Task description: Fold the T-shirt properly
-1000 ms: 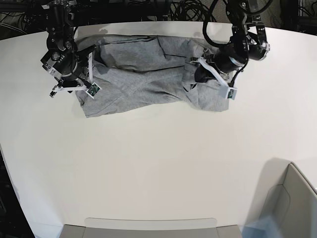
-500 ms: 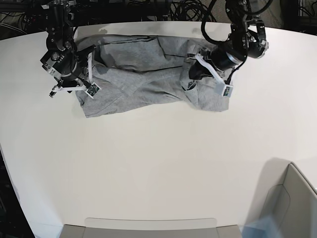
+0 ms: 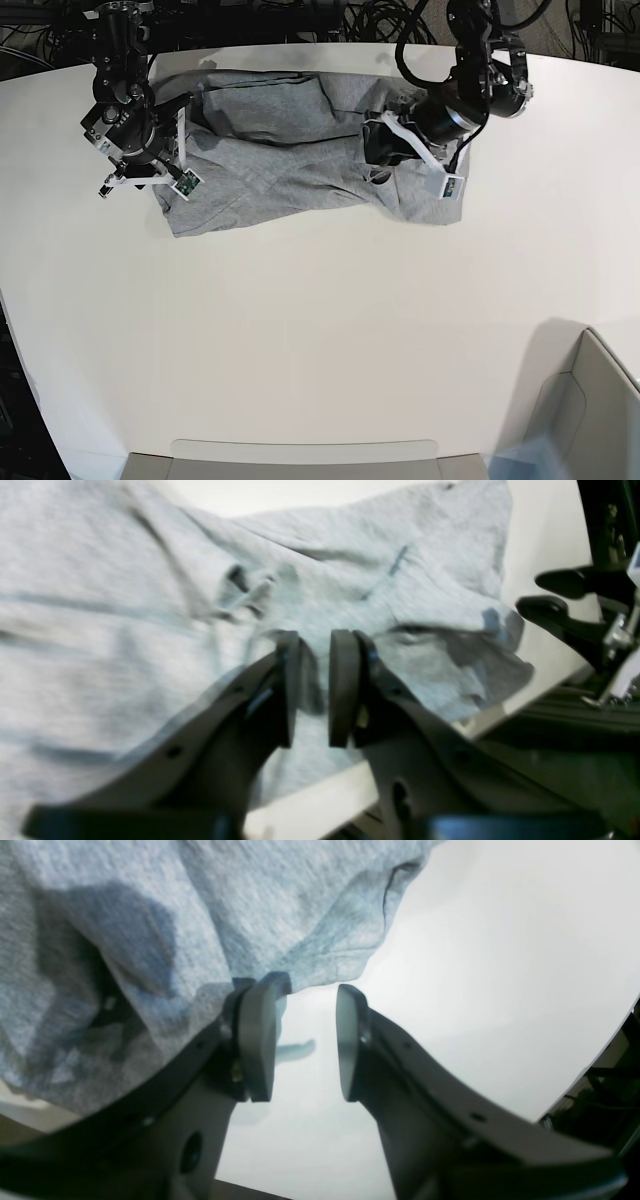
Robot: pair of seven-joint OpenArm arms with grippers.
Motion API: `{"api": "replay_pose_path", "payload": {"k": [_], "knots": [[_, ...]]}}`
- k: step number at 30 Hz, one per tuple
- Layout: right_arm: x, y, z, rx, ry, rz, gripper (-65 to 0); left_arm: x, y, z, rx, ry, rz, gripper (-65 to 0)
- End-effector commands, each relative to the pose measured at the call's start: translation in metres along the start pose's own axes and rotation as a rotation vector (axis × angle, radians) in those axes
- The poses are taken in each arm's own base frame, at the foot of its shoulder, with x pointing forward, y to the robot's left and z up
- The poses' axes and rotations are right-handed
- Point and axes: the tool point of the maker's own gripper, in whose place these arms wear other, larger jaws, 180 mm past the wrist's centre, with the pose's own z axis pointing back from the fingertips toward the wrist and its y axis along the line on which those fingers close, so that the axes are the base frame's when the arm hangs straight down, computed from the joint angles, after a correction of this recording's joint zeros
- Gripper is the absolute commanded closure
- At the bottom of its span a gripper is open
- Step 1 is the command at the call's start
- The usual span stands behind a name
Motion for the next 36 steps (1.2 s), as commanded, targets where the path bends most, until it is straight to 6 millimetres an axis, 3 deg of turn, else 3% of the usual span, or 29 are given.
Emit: {"api": "replay_pose_path", "payload": {"k": [1, 4, 7, 11, 15, 18, 24, 30, 36], "knots": [[0.002, -0.006, 0.004, -0.018, -0.01, 0.019, -20.9, 0.01, 0.016, 0.004, 0.057, -0.045, 0.0, -6.7], [0.001, -0.006, 0.004, -0.017, -0.009, 0.019, -20.9, 0.006, 0.041, 0.0, 0.155, -0.02, -0.012, -1.5], [-0.002, -0.004, 0.001, -0.006, 0.002, 0.017, -20.9, 0.003, 0.054, -0.01, 0.219, 0.023, -0.051, 0.0], [-0.003, -0.004, -0.001, -0.001, 0.007, 0.013, -20.9, -0.007, 0.055, -0.021, 0.231, 0.065, -0.073, 0.0], [-0.003, -0.003, -0.002, 0.0, 0.008, 0.013, -20.9, 0.009, 0.05, -0.026, 0.22, 0.035, -0.084, 0.0], [-0.003, -0.004, -0.002, -0.001, 0.008, 0.012, -20.9, 0.001, 0.055, -0.032, 0.221, 0.065, -0.066, 0.0], [-0.004, -0.004, -0.001, -0.002, 0.009, 0.013, -20.9, 0.007, 0.054, -0.035, 0.215, 0.057, -0.066, 0.0], [-0.002, -0.007, -0.001, -0.008, 0.004, 0.012, -20.9, 0.014, 0.031, -0.051, 0.161, 0.06, -0.102, 0.0], [-0.002, -0.007, -0.001, -0.009, 0.006, 0.014, -20.9, 0.012, 0.009, -0.084, 0.097, 0.122, -0.14, 0.0]]}}
